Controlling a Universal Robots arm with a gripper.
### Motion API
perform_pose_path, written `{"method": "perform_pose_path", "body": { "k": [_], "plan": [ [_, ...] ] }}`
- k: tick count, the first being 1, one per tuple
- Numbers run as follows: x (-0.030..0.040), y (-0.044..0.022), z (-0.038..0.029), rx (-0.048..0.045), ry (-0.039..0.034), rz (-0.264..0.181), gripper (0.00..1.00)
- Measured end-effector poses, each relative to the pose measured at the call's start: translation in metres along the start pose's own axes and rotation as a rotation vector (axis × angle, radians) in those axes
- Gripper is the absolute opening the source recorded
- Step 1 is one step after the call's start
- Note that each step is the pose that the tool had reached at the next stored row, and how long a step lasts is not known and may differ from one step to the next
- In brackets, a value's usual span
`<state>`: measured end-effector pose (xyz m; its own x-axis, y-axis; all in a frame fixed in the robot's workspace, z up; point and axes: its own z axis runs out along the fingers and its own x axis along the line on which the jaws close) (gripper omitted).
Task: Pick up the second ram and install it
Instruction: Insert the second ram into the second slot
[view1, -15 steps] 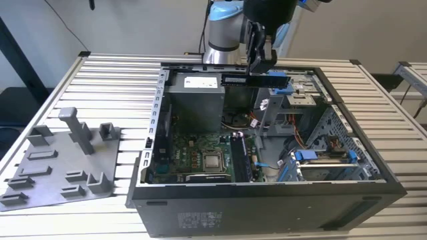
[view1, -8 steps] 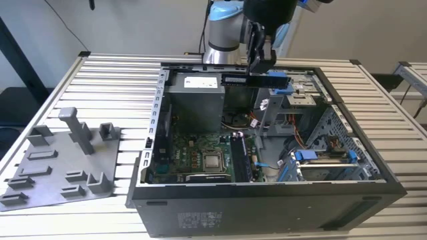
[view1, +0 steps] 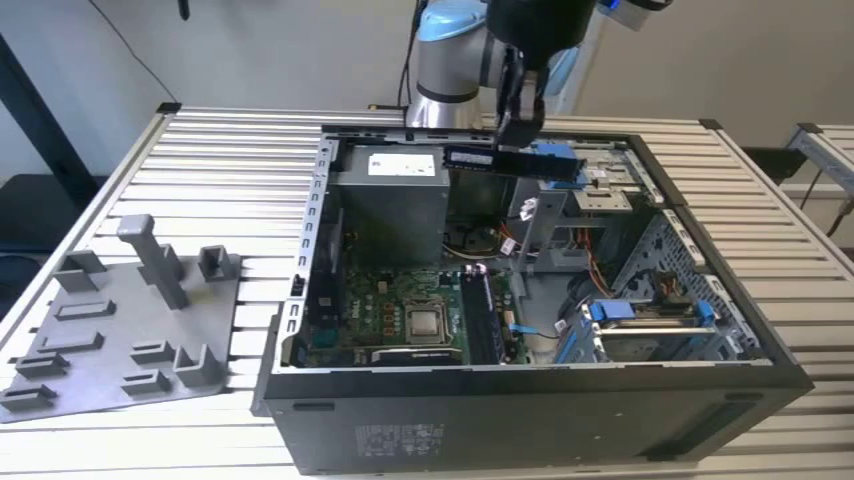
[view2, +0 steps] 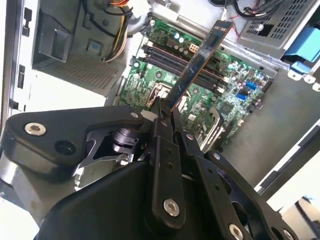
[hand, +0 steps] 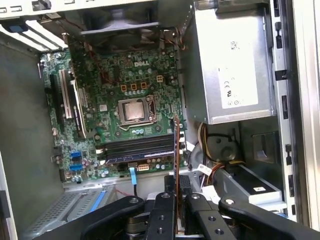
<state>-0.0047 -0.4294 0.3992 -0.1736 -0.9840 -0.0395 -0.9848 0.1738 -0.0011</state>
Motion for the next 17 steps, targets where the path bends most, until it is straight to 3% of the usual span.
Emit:
{"method": "perform_pose_path", "body": {
  "k": [17],
  "plan": [
    [0.0,0.0,0.0009,0.0116,0.0002,0.293,0.14]
  ]
}}
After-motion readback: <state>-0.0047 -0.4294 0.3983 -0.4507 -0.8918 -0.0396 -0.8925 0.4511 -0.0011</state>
